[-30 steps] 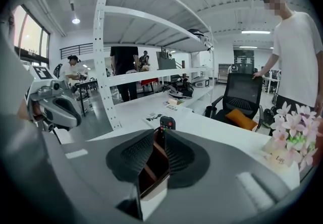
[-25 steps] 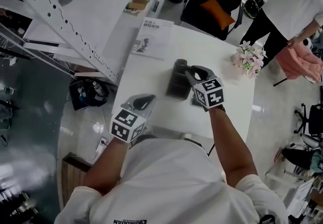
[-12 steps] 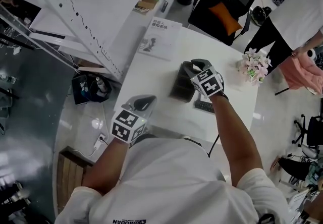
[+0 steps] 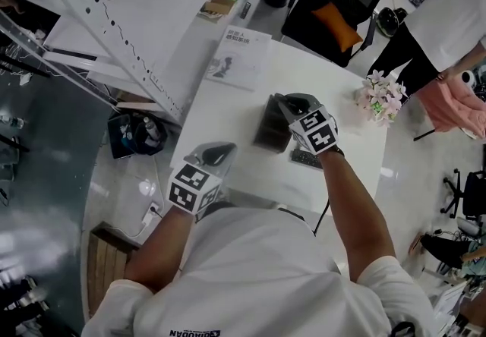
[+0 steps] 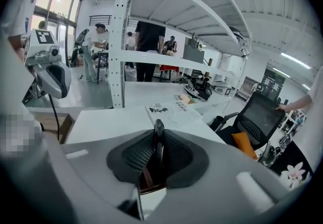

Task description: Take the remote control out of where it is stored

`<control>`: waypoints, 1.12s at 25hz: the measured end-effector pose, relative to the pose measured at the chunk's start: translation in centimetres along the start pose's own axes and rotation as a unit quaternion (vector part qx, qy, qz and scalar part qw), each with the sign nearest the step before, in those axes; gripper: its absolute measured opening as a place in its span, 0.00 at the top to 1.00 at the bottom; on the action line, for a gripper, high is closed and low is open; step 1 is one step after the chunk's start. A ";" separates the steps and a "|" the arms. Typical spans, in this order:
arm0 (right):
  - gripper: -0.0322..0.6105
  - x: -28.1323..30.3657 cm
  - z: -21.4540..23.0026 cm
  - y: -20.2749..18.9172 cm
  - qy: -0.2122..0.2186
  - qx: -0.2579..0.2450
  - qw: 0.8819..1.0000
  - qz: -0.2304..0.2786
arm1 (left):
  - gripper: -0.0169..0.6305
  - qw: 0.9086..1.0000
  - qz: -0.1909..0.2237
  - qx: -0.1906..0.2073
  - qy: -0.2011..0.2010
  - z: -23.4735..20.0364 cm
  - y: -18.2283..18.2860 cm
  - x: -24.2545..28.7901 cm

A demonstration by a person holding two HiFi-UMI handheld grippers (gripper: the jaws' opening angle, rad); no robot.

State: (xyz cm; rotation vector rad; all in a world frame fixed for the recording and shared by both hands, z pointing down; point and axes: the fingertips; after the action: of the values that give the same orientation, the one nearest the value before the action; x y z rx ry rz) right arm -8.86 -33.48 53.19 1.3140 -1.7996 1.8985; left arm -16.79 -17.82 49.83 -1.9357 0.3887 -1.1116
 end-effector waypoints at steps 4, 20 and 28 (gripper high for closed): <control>0.85 -2.1 0.3 1.2 -0.013 0.022 0.999 0.039 | 0.97 1.000 -0.001 0.008 -0.010 0.5 0.3 0.6; 0.85 -15.4 2.4 2.3 -0.078 0.154 0.970 0.173 | 0.97 0.998 -0.011 0.027 -0.047 3.3 0.5 2.8; 0.85 -17.4 2.9 -8.5 -0.099 0.291 0.940 0.149 | 0.97 0.996 -0.024 0.047 -0.069 5.3 1.0 5.0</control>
State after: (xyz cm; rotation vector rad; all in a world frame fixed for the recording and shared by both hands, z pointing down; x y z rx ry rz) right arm 8.28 -26.97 46.36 1.5152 -1.6603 2.7027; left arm -9.53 -18.70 50.49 -1.9346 0.2117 -1.0009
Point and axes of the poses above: the fingertips, and each gripper's own axes: x forward along the fingers, z to its right, y out of its top, and after that the axes turned 5 degrees about -z, right-handed
